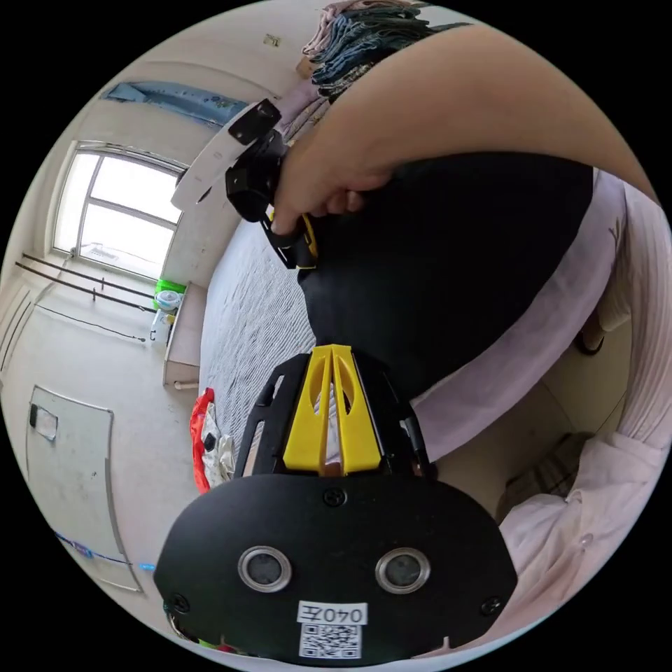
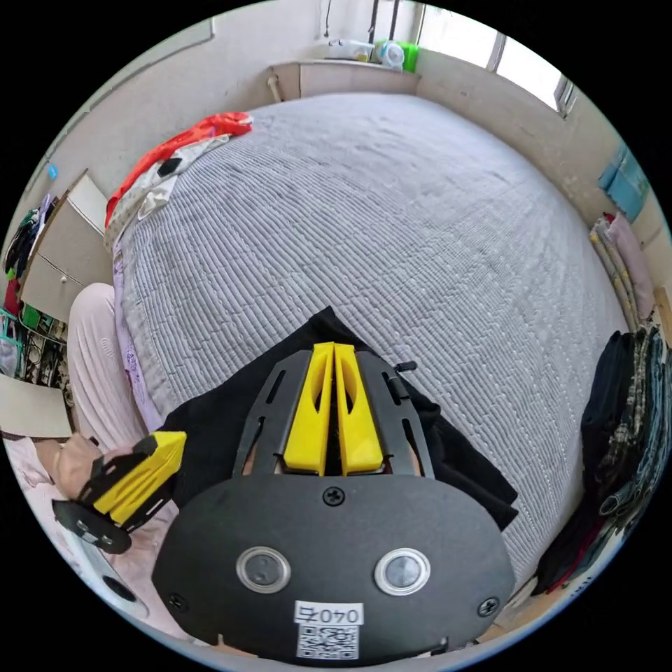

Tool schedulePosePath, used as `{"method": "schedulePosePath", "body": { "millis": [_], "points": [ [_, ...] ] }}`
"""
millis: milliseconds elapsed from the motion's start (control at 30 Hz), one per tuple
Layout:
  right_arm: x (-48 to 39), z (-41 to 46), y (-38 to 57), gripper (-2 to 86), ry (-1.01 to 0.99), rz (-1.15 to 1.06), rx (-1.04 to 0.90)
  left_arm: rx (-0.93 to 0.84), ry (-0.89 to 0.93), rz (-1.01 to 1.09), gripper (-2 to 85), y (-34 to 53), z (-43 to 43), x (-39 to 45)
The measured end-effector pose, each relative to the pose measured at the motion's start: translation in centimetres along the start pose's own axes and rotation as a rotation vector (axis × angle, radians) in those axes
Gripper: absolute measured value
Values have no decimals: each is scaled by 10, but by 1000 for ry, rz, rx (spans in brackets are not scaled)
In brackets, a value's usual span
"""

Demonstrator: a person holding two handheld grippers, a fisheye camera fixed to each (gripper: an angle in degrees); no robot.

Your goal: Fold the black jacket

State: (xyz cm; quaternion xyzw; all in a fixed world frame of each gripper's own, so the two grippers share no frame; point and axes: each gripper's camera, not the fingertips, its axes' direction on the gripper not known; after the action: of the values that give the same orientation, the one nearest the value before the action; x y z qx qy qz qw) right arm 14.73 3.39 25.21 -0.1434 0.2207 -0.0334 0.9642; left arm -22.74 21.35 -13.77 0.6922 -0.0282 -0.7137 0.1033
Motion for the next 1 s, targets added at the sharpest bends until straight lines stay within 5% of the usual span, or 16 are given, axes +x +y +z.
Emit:
{"method": "schedulePosePath", "body": {
  "millis": [500, 667, 867, 1000],
  "points": [
    [29, 3, 9, -10, -212, 86, -16, 99, 2, 11, -9, 17, -16, 7],
    [7, -117, 103, -10, -9, 64, 280, 197, 64, -154, -9, 58, -40, -40],
    [-39, -124, 223, -10, 140, 290, 306, 299, 2, -162, -9, 24, -45, -62],
    [-77, -86, 256, -10, 305, 363, 233, 212, -34, -70, -9, -2, -11, -34]
  ]
}}
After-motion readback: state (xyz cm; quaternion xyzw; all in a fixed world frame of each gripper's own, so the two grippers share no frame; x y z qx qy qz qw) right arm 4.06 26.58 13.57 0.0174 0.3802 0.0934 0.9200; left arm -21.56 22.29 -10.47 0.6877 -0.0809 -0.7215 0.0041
